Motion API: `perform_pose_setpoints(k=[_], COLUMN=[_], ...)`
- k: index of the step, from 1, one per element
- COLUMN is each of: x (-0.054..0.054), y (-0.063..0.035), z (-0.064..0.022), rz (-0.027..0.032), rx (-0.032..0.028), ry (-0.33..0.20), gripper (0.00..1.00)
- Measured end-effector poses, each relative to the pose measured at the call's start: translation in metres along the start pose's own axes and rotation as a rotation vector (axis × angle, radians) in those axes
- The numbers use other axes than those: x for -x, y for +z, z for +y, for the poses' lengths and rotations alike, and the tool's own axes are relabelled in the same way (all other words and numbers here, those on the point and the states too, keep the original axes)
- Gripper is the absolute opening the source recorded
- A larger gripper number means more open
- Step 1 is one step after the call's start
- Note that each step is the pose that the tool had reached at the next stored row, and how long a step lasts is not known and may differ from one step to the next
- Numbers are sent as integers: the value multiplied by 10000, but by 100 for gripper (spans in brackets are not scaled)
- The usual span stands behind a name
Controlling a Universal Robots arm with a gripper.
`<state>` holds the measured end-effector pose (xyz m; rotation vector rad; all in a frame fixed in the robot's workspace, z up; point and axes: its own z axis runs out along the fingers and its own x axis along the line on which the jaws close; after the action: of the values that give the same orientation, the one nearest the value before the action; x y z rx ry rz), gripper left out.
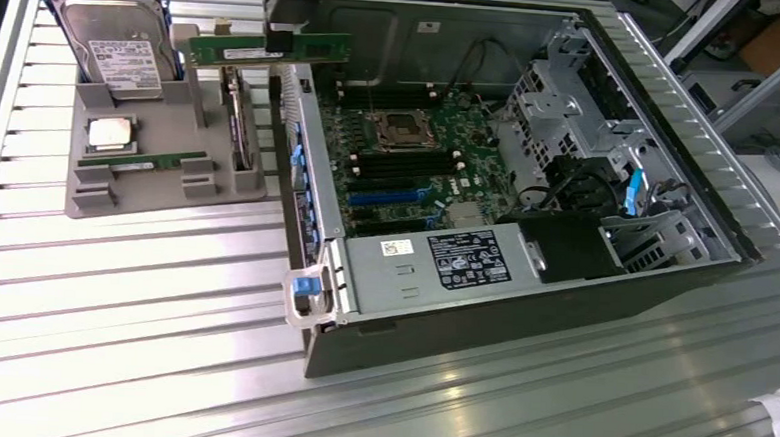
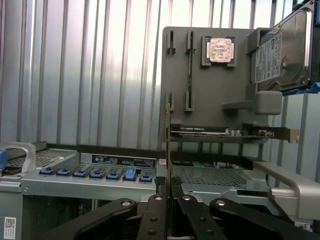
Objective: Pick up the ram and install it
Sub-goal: 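Pick up the ram and move it above insertion slot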
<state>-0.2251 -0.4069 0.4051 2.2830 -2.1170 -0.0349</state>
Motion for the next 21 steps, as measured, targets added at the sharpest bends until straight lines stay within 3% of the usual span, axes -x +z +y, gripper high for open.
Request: perform_pose_setpoints(k=[21], x=[-11], y=[-5], z=[-144], rz=[1], rx=[1], ry=[0], gripper=[13])
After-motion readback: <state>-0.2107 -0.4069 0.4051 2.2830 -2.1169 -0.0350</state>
